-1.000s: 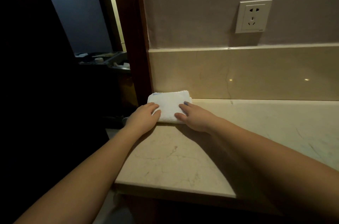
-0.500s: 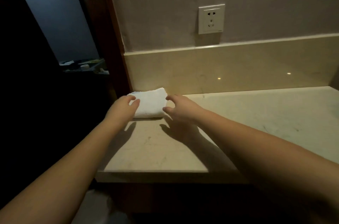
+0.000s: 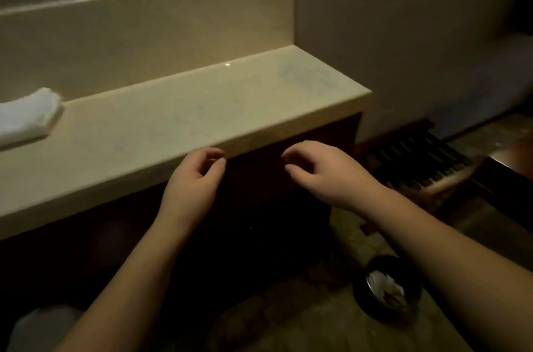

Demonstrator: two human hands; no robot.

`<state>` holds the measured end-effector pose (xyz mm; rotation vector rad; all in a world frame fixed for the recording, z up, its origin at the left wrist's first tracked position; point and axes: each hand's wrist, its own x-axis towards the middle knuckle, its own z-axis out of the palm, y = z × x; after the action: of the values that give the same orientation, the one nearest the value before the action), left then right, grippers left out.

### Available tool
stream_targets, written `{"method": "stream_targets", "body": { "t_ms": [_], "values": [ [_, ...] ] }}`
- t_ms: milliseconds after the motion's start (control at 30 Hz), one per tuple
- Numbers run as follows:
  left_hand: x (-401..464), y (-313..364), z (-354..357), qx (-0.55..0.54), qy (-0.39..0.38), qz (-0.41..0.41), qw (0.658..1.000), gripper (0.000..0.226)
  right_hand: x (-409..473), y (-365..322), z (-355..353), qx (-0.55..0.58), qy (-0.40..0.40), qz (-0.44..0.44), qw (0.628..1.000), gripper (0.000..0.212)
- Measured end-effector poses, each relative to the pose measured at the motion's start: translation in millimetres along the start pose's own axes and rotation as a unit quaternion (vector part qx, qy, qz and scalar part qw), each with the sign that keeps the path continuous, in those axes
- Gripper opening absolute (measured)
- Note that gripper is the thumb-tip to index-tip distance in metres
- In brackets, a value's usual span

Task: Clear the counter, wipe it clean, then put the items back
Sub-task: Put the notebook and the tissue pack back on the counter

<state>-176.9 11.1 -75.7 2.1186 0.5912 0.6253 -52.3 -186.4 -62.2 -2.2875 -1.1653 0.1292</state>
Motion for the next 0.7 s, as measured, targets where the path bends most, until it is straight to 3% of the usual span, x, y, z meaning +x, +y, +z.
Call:
{"method": "stream_targets", "body": {
  "t_ms": [233,367,700],
  "values": [
    [-51.7,58.0,136.5,0.061,-0.202,0.027,0.977,0.025,-162.4,124.6,-13.8,-0.016,-0.009,0.212,0.977,0.034],
    [-75.2,80.1,207.2,0.119,-0.245,0.093,0.958,0.026,-235.7,166.5,-21.1,-0.029,-0.025,0.312,0.949,0.037],
    [-115.9,115.1,358.3,0.146,-0.423,0.188,0.874,0.028,-350.1,250.3,-32.0,-0.007,-0.039,0.483,0.875,0.037]
  ]
}}
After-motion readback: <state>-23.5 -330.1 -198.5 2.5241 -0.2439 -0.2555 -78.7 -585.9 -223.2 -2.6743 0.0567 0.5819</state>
